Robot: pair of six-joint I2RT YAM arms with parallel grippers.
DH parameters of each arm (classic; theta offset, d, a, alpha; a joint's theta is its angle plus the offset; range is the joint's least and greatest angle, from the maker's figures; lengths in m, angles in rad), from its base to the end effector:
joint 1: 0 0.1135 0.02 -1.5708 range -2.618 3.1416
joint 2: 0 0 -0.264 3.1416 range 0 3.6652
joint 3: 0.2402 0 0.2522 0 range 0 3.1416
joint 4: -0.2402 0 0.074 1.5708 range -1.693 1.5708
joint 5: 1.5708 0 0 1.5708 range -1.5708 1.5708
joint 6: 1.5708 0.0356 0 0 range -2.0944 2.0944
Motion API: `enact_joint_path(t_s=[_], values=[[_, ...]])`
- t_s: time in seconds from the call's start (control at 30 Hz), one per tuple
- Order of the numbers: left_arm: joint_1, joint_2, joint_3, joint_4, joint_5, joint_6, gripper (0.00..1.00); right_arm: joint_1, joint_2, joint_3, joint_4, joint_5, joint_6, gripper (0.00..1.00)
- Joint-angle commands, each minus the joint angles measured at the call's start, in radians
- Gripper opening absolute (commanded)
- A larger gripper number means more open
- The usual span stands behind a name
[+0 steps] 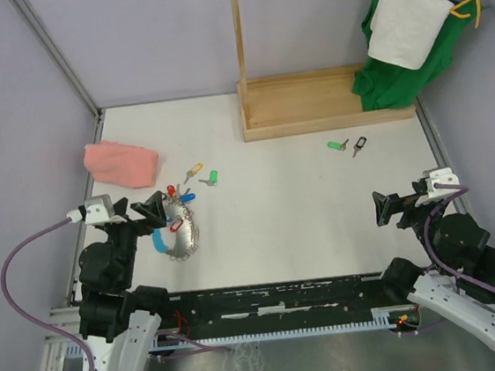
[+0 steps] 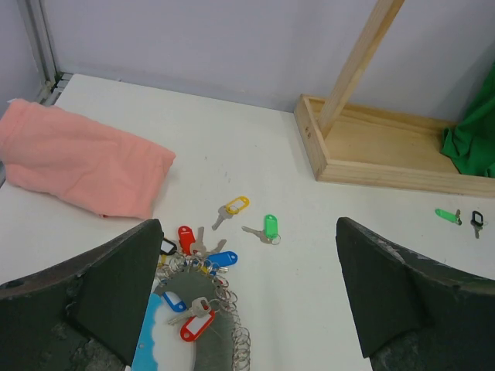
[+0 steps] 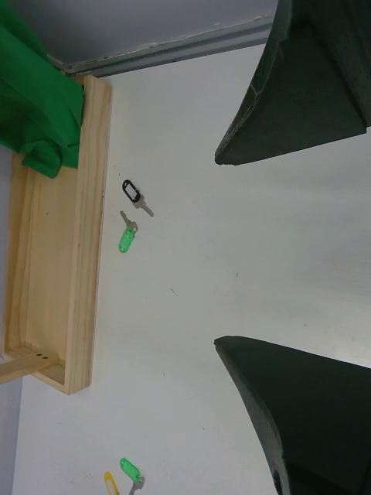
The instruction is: Put the keys on the keyring
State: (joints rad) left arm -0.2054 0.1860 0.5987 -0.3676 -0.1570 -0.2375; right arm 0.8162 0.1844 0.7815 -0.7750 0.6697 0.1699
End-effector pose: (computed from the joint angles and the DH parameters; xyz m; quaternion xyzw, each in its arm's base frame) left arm 0.0696 -0.0088 0.3205 -0.0677 0.6879 -0.1054 0.7150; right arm 0.0364 0.0064 0.3312 -0.0302 0.7540 0.0647 0.6530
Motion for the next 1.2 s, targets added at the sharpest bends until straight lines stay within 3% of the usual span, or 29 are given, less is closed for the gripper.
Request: enact_joint_path(t_s=[0.0,0.37,0.67,1.17], values=[[-0.002,-0.005,0.003,0.019,-0.004,0.033,0.99,0.0,0.0,0.034,0.026,-0.007,-0.009,1.0],[-0.003,0.032,0.015,0.023,0.034,0.01,0.99,0.0,-0.007,0.03,0.019,0.005,0.005,1.0],[-0.003,0.159,0.059,-0.04,0.096,-0.084,1.0,0.0,-0.007,0.027,0.008,-0.026,0.026,1.0],[-0.003,0.473,0.004,-0.06,0.03,-0.408,0.98,0.0,0.015,0.033,-0.004,-0.147,0.024,1.0]])
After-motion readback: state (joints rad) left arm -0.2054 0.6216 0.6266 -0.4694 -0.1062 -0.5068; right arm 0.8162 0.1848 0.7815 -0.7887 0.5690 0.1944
